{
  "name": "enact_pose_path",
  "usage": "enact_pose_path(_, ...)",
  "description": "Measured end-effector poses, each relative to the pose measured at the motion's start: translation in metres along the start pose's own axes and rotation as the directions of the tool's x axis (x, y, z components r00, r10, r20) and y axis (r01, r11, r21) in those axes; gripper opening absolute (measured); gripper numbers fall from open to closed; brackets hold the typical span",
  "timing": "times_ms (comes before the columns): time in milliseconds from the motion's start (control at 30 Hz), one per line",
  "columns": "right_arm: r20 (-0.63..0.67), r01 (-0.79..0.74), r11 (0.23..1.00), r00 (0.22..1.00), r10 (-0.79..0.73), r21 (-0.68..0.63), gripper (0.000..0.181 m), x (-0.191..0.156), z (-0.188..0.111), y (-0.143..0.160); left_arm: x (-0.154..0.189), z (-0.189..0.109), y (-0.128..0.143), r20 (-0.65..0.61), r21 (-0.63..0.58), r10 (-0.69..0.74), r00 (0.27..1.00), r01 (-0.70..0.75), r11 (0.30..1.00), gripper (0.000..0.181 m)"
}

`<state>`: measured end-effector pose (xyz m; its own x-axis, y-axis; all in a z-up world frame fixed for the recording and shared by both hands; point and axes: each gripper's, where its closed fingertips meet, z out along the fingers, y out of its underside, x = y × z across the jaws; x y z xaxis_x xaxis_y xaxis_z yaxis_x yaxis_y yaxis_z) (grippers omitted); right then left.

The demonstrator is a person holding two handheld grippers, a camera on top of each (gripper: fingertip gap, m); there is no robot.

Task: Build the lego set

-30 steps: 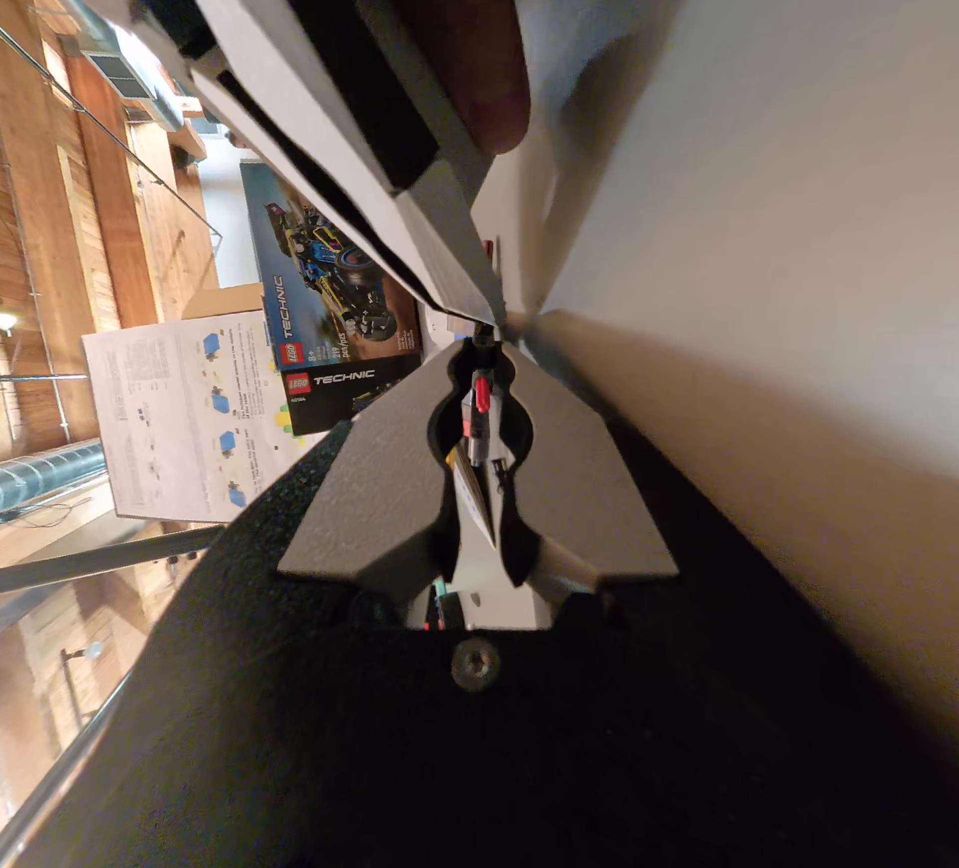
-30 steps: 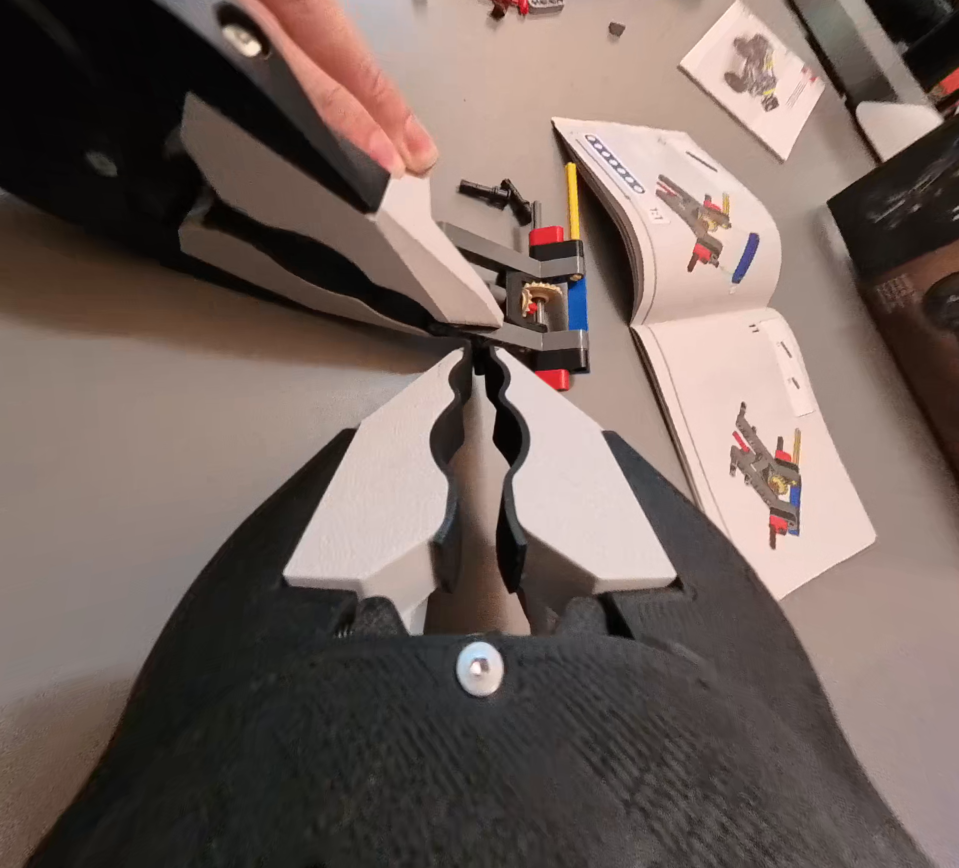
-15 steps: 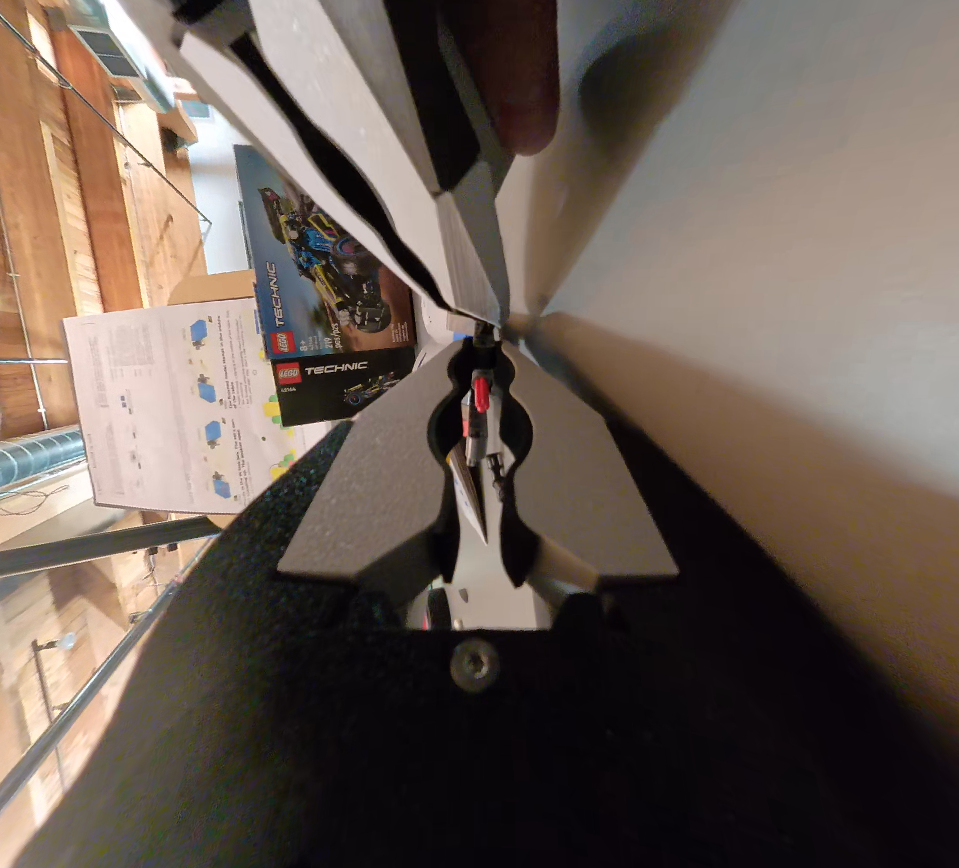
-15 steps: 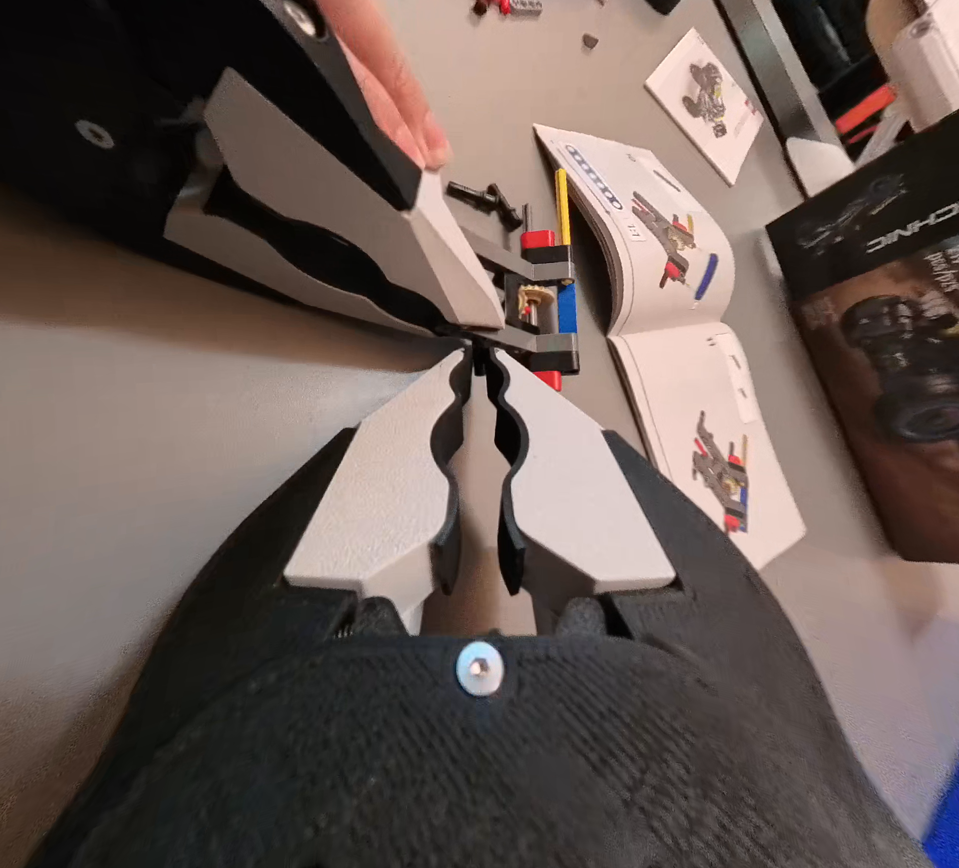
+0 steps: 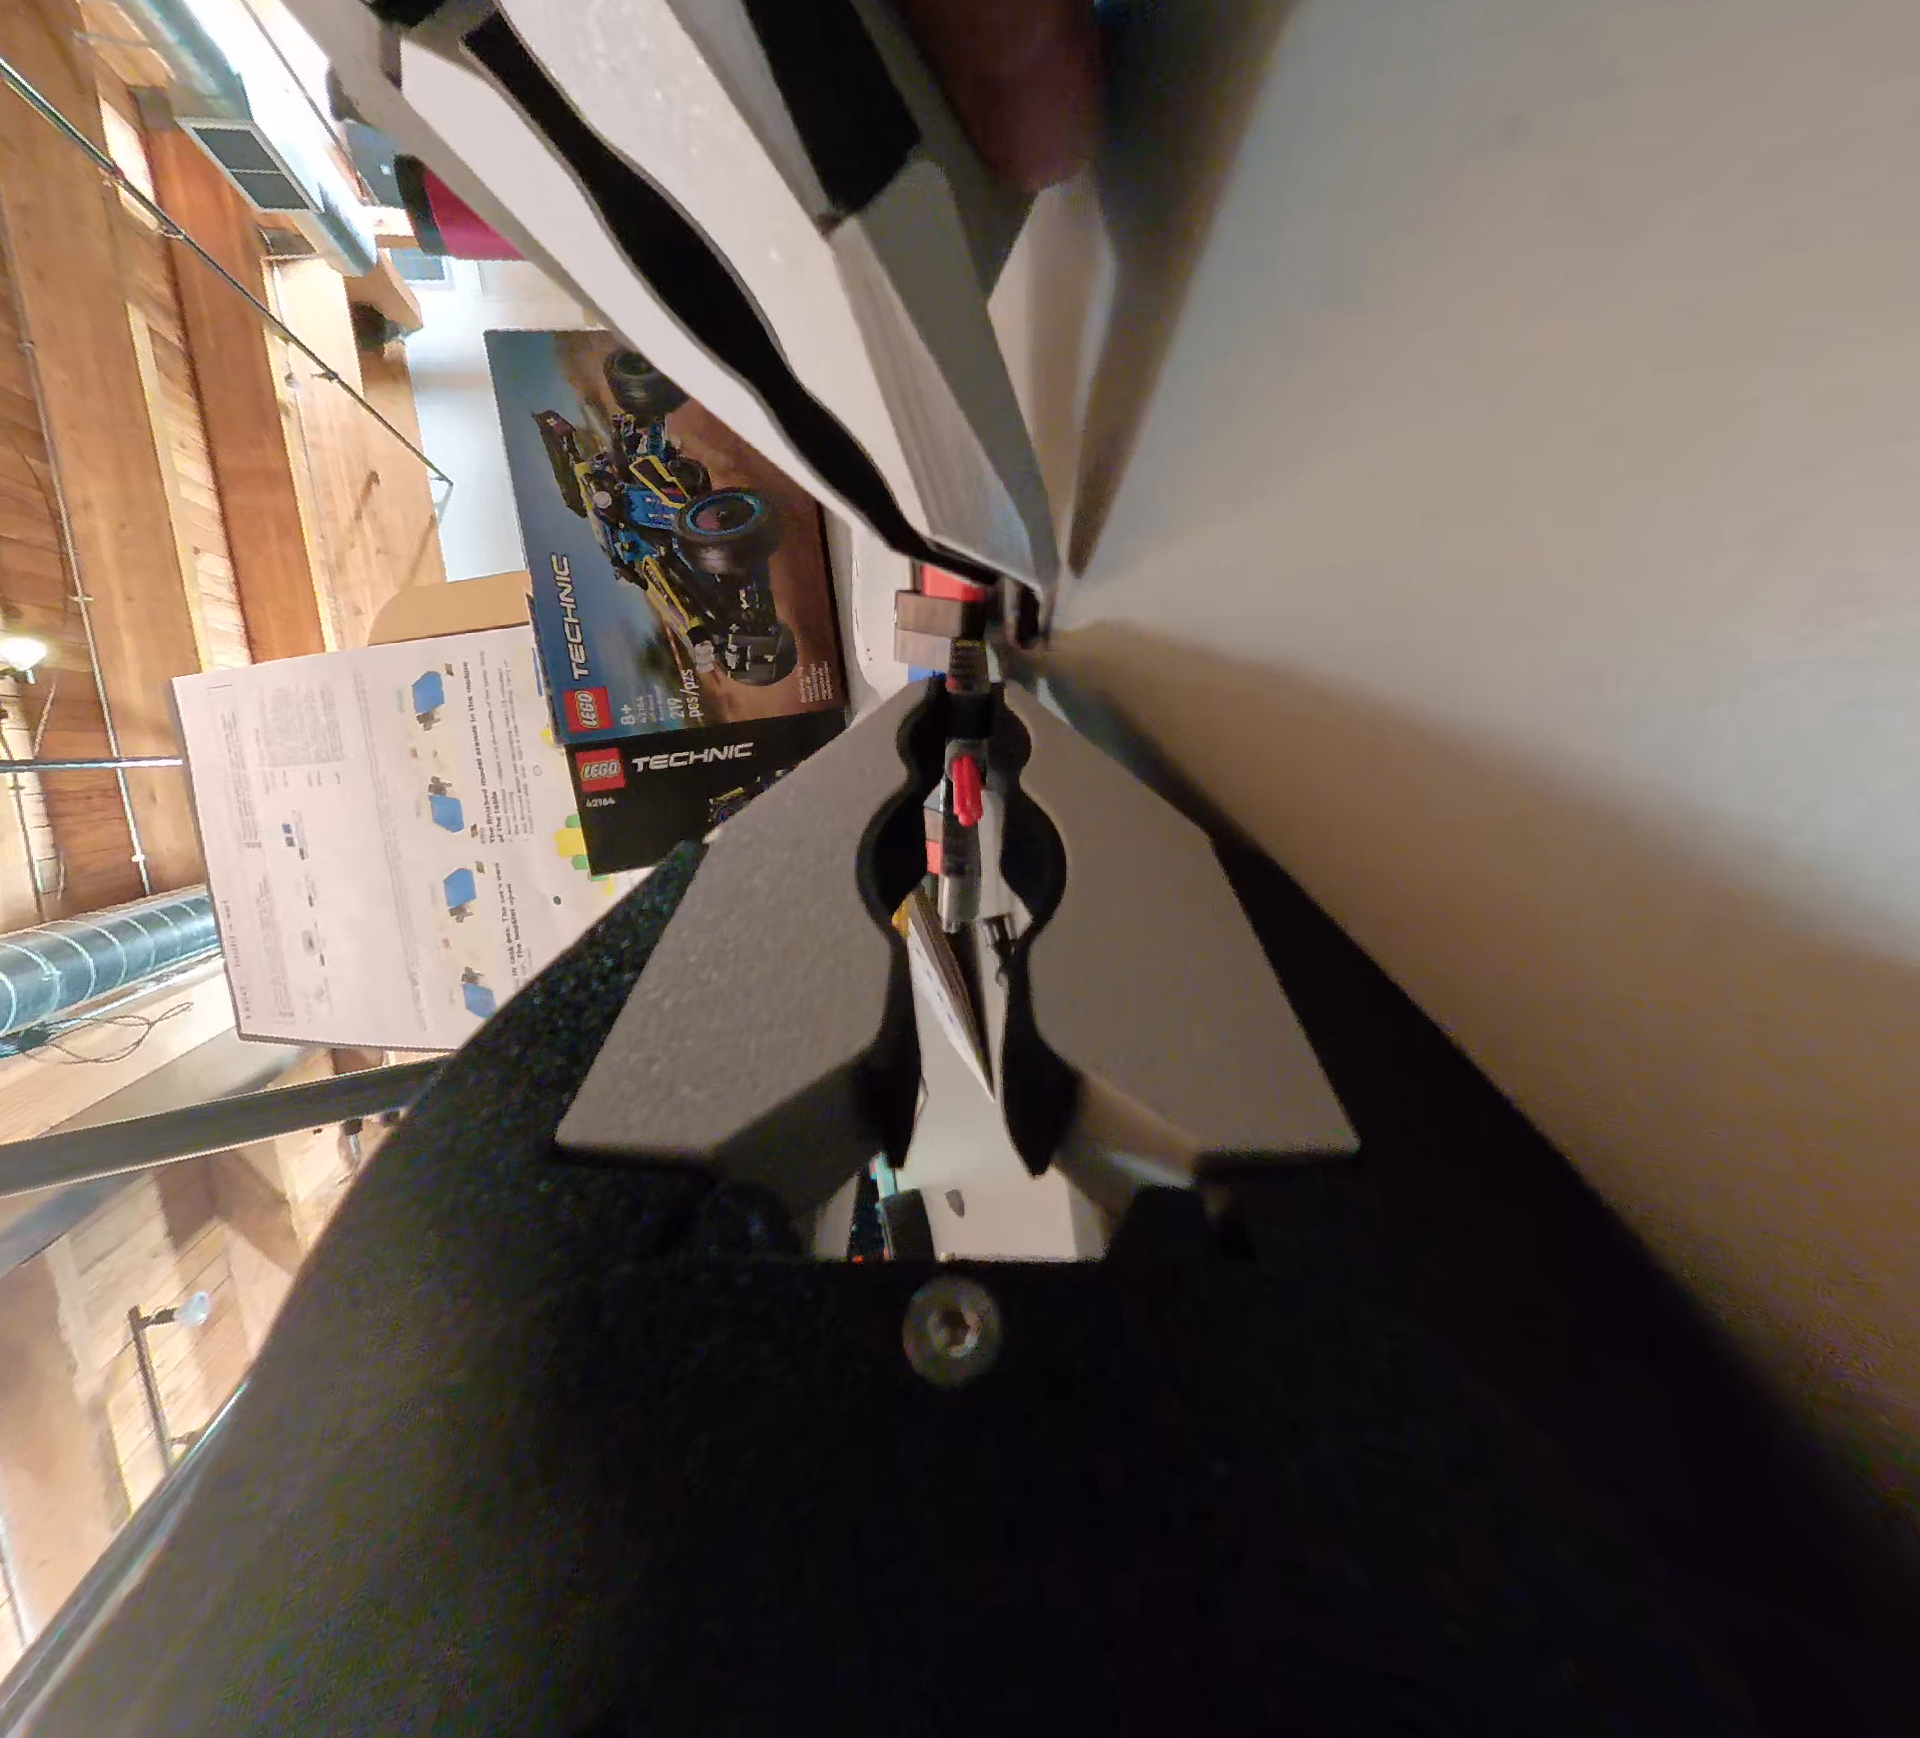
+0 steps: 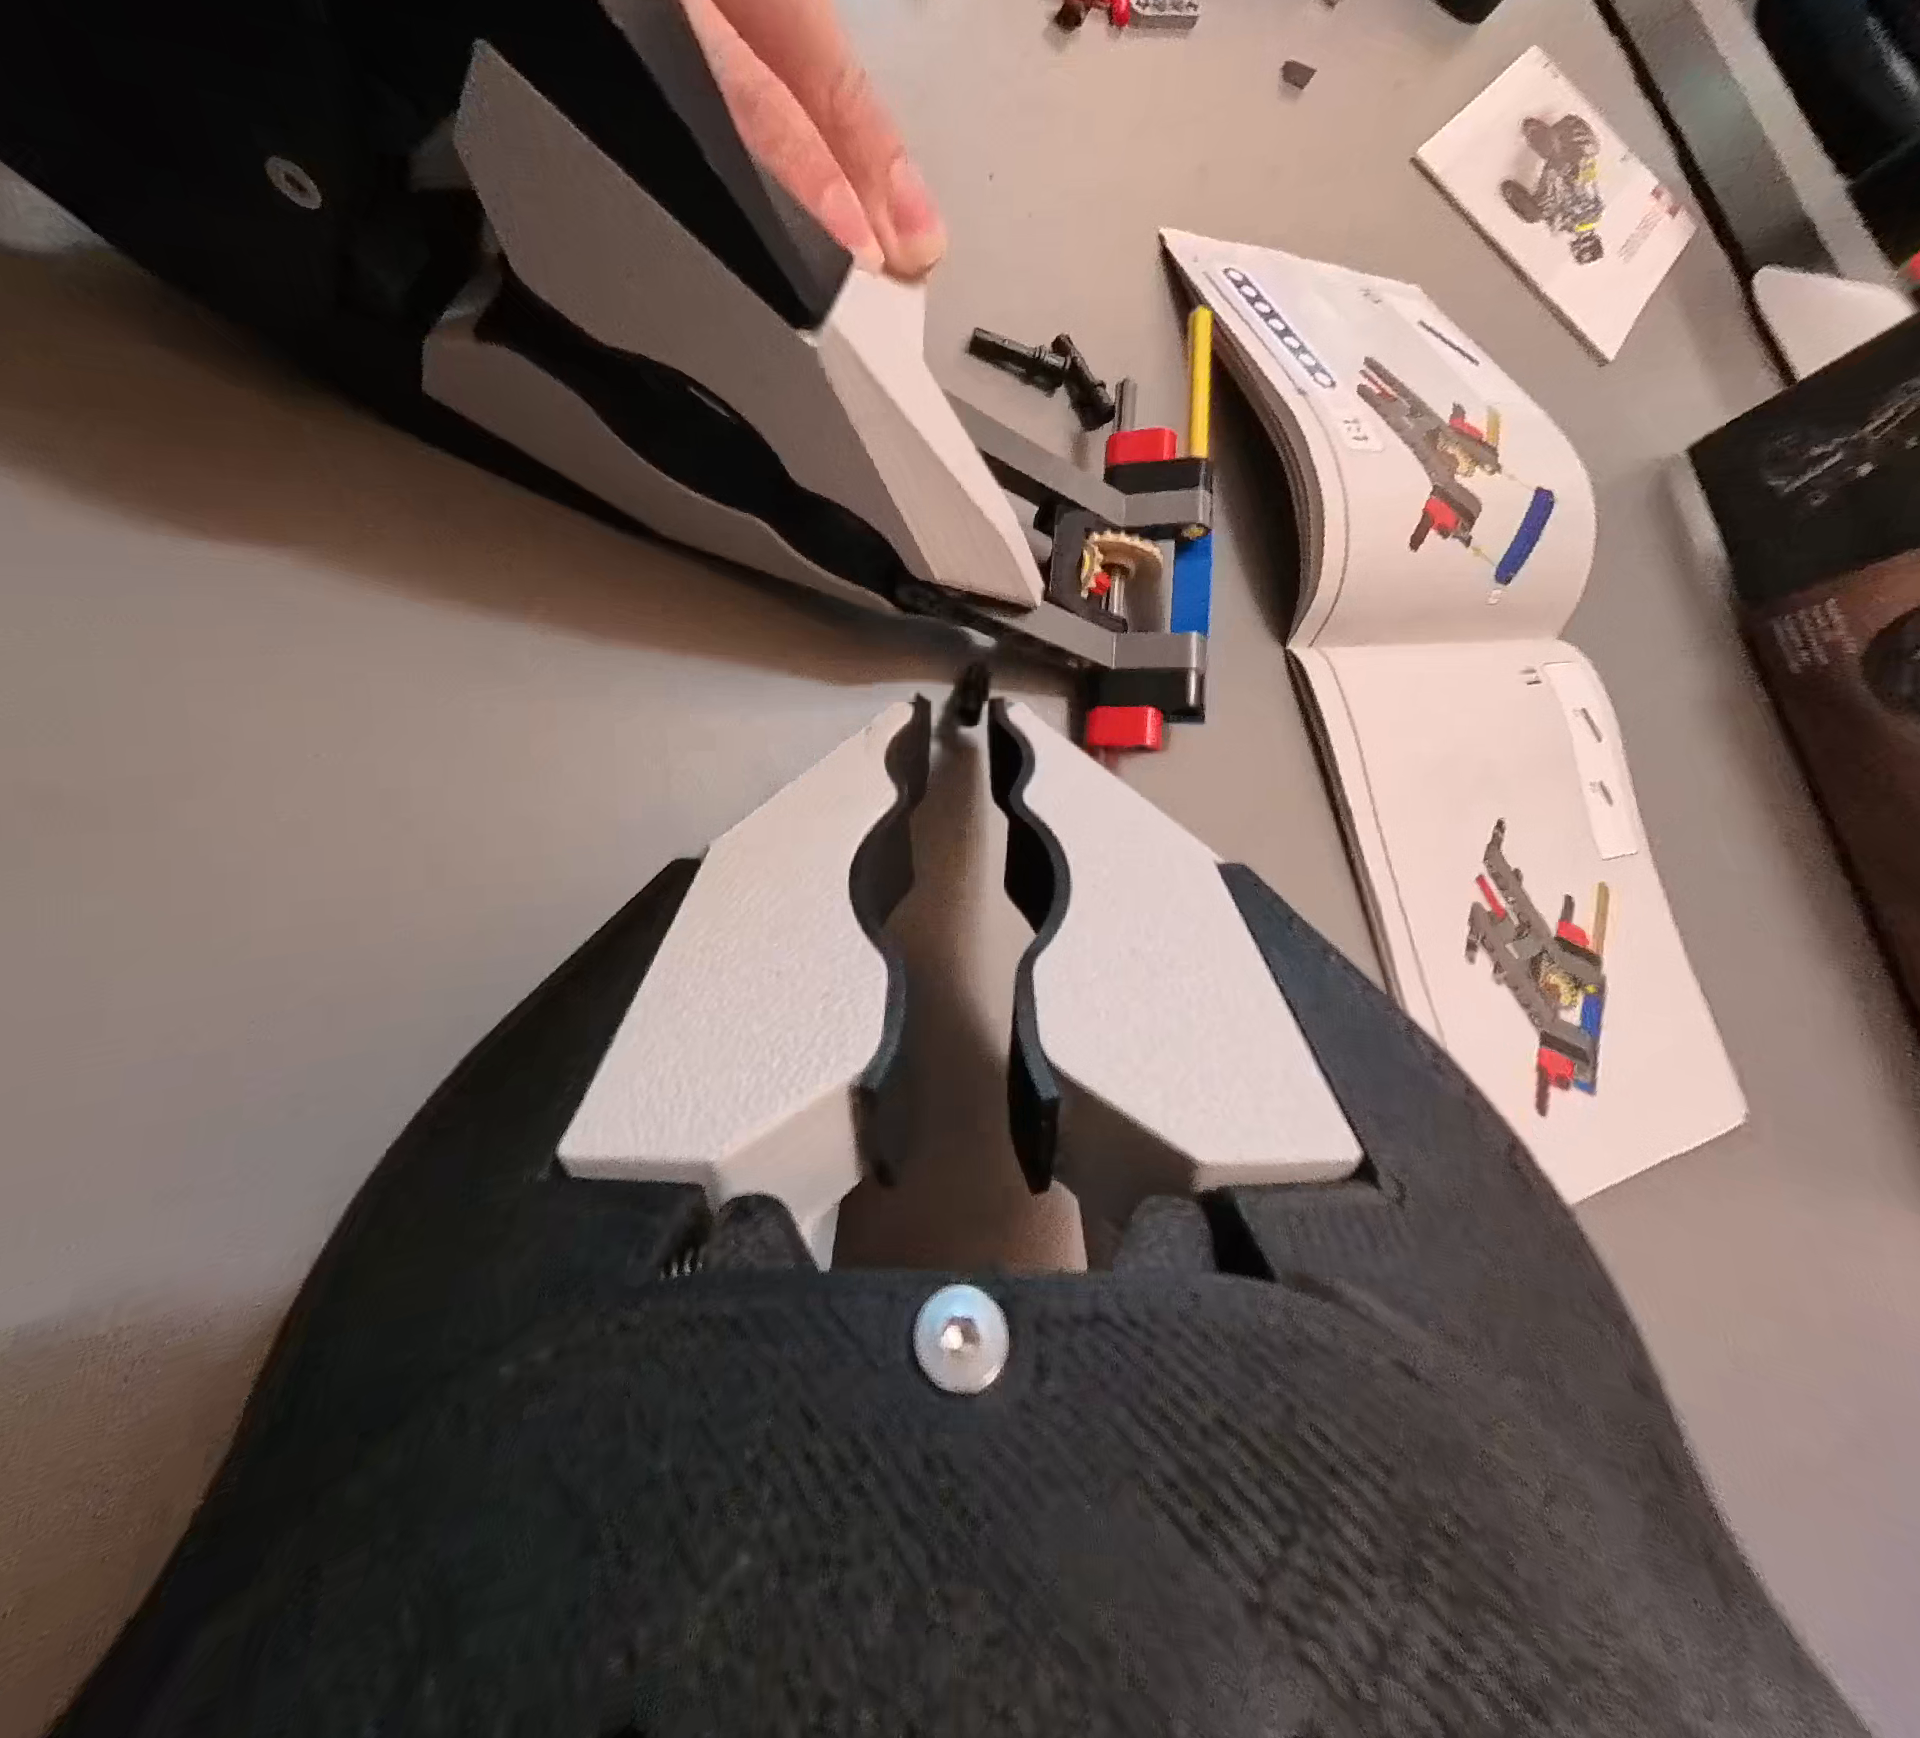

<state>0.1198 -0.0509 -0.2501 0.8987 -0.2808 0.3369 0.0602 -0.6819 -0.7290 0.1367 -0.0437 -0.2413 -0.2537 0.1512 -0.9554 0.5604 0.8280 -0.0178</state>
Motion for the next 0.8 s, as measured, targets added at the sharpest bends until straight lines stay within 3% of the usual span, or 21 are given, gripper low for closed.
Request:
enact_pose_path(267,0.027,-0.22,0.974,0.975,0.222,-0.059,0.01,0.007,0.002,0.008,0.0,0.0,0.0,0.001,-0.001,0.002,1.0,-0.002,1.0,0.006)
enact_pose_path(467,0.017,-0.466,0.884,0.884,0.466,-0.032,0.015,0.008,0.004,-0.002,0.0,0.0,0.0,-0.001,0.0,-0.006,1.0,0.006,1.0,0.006)
enact_pose_path(600,-0.078,-0.462,0.883,0.886,0.457,-0.078,0.018,0.013,0.008,0.007,0.0,0.0,0.0,-0.001,0.001,-0.007,1.0,0.007,1.0,0.006)
enact_pose_path(800,-0.059,-0.454,0.887,0.891,0.451,-0.082,0.014,0.009,0.002,0.011,0.0,0.0,0.0,-0.001,0.003,-0.008,1.0,0.008,1.0,0.006)
